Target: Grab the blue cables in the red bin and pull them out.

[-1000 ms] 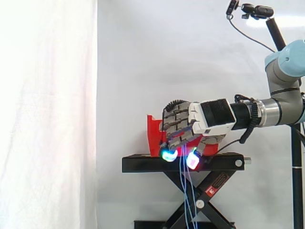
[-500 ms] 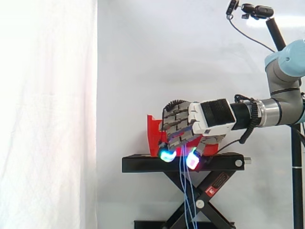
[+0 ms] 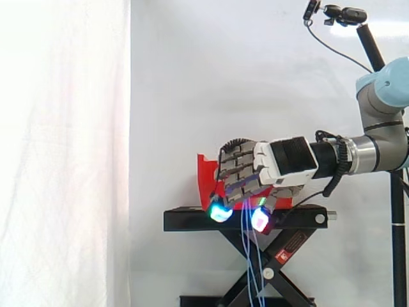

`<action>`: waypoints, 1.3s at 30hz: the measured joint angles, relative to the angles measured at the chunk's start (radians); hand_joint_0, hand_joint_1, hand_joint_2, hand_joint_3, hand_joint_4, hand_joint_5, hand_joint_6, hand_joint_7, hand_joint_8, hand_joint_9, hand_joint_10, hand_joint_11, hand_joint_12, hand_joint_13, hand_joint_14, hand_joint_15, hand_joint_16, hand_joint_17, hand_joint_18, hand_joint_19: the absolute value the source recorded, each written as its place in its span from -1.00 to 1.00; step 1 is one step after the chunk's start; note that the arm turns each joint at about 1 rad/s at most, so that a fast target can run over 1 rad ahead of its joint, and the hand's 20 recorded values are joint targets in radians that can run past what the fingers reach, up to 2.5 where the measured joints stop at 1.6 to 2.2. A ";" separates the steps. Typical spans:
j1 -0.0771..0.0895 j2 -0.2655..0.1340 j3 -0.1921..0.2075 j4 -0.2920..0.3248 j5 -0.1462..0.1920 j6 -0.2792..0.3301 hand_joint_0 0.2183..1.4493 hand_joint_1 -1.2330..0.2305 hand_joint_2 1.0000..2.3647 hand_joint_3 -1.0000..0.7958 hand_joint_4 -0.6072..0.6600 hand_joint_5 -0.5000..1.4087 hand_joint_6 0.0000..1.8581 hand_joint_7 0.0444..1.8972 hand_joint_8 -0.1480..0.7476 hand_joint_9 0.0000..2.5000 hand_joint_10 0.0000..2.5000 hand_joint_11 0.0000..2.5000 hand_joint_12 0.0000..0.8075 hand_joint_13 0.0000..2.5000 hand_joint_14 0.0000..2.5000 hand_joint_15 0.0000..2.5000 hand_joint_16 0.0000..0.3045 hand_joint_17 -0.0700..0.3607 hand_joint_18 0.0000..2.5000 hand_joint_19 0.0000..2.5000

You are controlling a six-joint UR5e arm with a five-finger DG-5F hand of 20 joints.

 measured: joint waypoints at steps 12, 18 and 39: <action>-0.002 0.000 -0.006 0.011 0.000 0.001 -0.16 -0.68 -1.00 -1.00 0.10 0.40 -0.98 -0.50 -0.16 -0.30 -0.98 -0.43 -0.18 -0.45 -0.98 -0.62 -0.69 -0.18 -0.61 -0.65; -0.005 0.000 -0.006 0.012 -0.002 0.001 -0.15 -0.67 -1.00 -1.00 0.06 0.49 -0.98 -0.32 -0.17 -0.28 -0.98 -0.41 -0.19 -0.45 -0.98 -0.62 -0.69 -0.18 -0.61 -0.65; -0.005 0.000 -0.006 0.007 -0.005 -0.001 -0.15 -0.65 -1.00 -1.00 0.06 0.53 -0.98 -0.47 -0.21 -0.22 -0.98 -0.43 -0.21 -0.42 -0.98 -0.62 -0.70 -0.20 -0.59 -0.65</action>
